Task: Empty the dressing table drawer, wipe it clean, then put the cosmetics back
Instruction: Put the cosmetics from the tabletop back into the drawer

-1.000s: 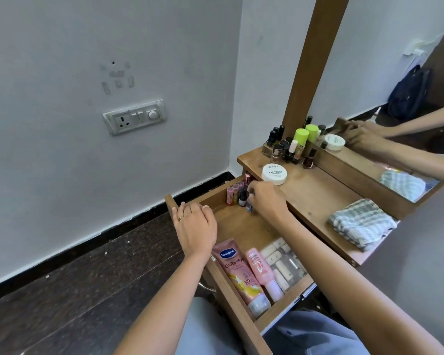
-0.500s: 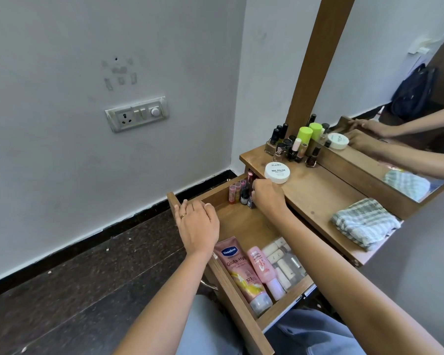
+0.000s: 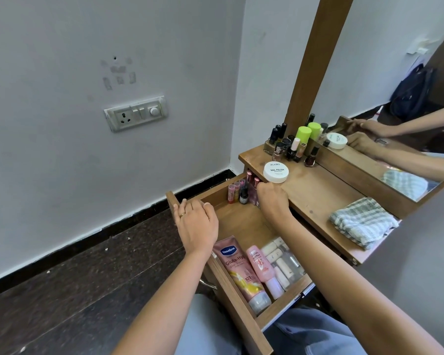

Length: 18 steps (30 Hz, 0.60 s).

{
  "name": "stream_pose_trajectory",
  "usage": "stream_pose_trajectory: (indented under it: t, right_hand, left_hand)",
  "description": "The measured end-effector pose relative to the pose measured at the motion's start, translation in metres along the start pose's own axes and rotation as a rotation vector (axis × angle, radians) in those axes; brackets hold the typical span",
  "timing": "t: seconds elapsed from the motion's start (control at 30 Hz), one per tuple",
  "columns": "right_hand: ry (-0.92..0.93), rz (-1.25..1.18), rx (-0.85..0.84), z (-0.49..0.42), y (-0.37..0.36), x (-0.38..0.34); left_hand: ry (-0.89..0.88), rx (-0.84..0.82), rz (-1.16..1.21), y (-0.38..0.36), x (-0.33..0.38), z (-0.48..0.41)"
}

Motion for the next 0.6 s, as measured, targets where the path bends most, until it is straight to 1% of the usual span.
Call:
stream_pose_trajectory:
  t: [0.1,0.2,0.33,0.43,0.53,0.6]
  right_hand:
    - [0.013,0.001,0.001,0.004,0.0,-0.001]
    - [0.008,-0.012,0.039,0.008,0.005,-0.001]
    - [0.027,-0.141,0.071,0.025,0.012,0.001]
    - [-0.074,-0.378,0.204,0.016,0.042,0.022]
    - [-0.21,-0.406,0.439,-0.022,0.087,0.064]
    - [-0.273,-0.411,0.491,-0.05,0.105,0.092]
  left_hand:
    - [-0.001,-0.006,-0.002,0.0,-0.001,-0.001]
    - [-0.007,-0.003,-0.006,0.0,-0.001,-0.002]
    - [-0.015,0.002,0.006,-0.003,0.001,-0.001]
    - [-0.017,0.012,0.008,-0.002,0.0,0.0]
    - [-0.018,0.021,0.016,-0.002,-0.002,-0.001]
    - [-0.017,0.015,0.015,-0.002,-0.002,0.0]
Point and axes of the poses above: each hand's wrist, its own z-axis away from the middle knuckle, its own y-axis out of the back of the hand, x = y × z, the point moved 3 cm from there along -z, towards the middle knuckle, and after that the axes turned 7 degrees about x, right-handed, at the moved point
